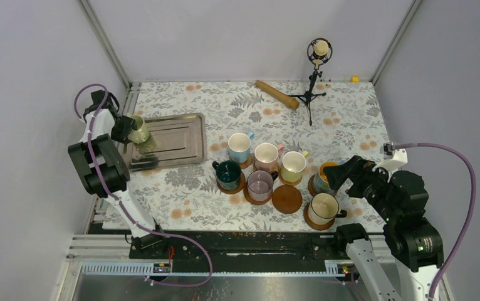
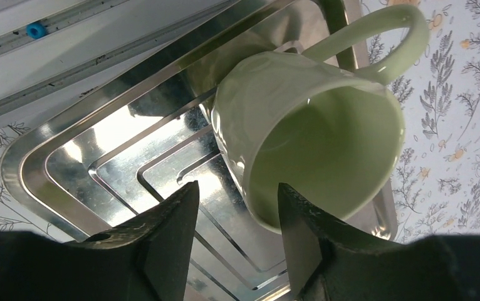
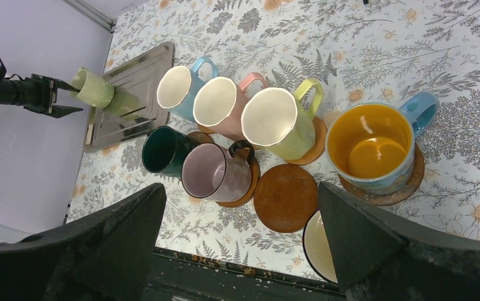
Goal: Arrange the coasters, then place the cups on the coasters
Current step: Pick up the cup from the tray.
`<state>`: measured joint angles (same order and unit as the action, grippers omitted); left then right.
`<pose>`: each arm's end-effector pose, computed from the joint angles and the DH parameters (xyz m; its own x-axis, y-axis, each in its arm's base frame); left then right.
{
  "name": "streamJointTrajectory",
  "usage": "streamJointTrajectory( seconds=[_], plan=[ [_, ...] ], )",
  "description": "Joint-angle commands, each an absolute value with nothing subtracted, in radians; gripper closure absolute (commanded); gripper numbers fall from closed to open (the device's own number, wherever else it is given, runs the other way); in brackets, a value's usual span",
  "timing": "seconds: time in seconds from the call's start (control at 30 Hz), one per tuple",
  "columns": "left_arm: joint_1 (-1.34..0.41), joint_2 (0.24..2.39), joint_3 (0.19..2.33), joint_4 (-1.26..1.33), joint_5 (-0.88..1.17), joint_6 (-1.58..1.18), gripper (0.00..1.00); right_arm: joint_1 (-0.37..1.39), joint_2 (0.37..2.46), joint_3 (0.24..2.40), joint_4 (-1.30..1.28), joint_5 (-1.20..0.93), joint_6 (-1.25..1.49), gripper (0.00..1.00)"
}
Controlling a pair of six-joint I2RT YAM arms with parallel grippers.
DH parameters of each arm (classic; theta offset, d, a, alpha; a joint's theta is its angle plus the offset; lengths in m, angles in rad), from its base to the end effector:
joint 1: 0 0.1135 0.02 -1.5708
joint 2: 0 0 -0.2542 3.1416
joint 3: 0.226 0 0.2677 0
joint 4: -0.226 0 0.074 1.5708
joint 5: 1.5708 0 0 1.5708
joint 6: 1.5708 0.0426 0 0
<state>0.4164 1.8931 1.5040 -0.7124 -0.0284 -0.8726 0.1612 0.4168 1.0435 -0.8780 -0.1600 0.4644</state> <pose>0.3812 0.1699 0.2072 -0.2057 -0.9282 -0.3101 -0.8923 0.3080 -0.3302 0.0740 0.0189 0.3891 -0.3586 0.3897 -0.8483 -0.1679 0.8670 0.4692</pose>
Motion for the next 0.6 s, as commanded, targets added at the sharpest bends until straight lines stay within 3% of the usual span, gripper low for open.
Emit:
streamJointTrajectory(
  seconds=[0.0, 0.57],
  plan=[
    [0.422, 1.907, 1.542, -0.700, -0.028, -0.876, 0.52, 0.166, 0.434, 1.040, -0.835, -0.171, 0.459, 0.01],
    [0.423, 1.838, 1.532, -0.710, -0.029, -0.848, 0.73, 0.165, 0.425, 1.025, -0.831, -0.164, 0.465, 0.01]
  ],
)
